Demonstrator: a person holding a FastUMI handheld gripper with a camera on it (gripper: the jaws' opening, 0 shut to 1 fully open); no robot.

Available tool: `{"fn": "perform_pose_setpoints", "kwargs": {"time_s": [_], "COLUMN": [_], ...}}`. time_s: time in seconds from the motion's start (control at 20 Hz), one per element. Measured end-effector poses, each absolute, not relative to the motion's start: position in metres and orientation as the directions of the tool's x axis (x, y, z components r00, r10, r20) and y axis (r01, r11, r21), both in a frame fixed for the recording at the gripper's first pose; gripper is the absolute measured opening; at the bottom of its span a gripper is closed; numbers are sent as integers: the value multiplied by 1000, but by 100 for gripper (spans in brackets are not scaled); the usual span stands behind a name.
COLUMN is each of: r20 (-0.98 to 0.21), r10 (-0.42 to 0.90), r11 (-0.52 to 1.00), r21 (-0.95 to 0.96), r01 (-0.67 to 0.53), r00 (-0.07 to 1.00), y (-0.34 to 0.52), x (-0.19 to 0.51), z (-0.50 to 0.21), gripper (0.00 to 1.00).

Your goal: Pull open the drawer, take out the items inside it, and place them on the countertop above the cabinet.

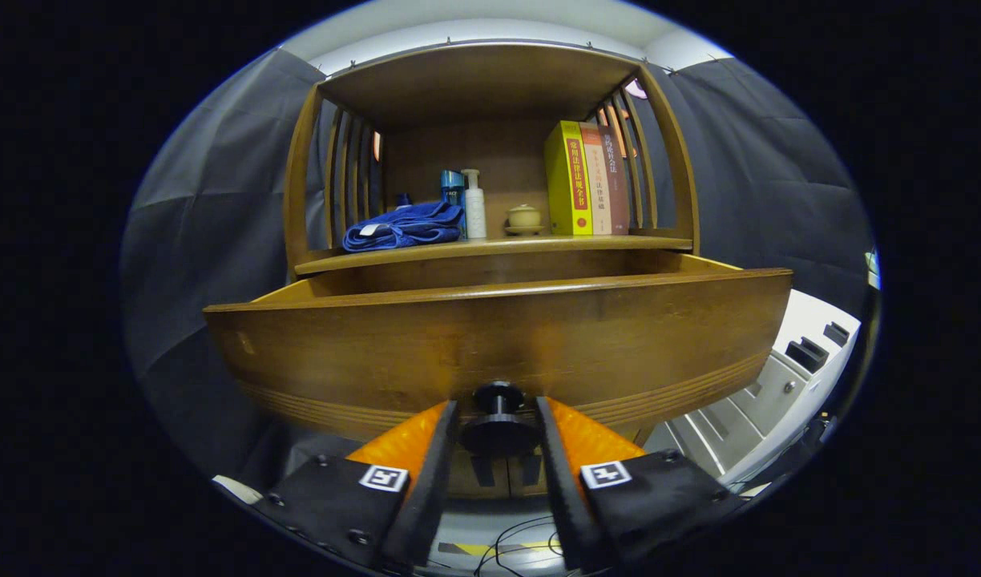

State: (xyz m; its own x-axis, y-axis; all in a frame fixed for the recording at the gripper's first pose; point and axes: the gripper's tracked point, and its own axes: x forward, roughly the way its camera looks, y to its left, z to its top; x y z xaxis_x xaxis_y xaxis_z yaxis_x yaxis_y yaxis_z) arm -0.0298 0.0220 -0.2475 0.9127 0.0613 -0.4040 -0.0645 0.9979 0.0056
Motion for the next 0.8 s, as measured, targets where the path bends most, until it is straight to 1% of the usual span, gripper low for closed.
{"fn": "perform_pose_setpoints", "kwargs": {"time_s": [0.1,0.25,0.45,0.55,0.65,0.75,0.8], "r20": [-421,-395,-319,-272,-230,-192,-206], "r10": [73,81,63,65,71,80,72], "r11": [997,996,998,998,997,997,997], "r21": [13,6,-4,16,30,24,-4], "r01": [-74,-86,-68,-63,-65,-77,-75], "r00": [904,915,946,960,971,978,976], "y": [26,28,22,19,12,8,3], "x": [-30,-30,-40,-36,-18,15,34], "z": [-253,-241,-203,-167,-122,-78,-63], "gripper": [81,97,98,98,97,97,97]}}
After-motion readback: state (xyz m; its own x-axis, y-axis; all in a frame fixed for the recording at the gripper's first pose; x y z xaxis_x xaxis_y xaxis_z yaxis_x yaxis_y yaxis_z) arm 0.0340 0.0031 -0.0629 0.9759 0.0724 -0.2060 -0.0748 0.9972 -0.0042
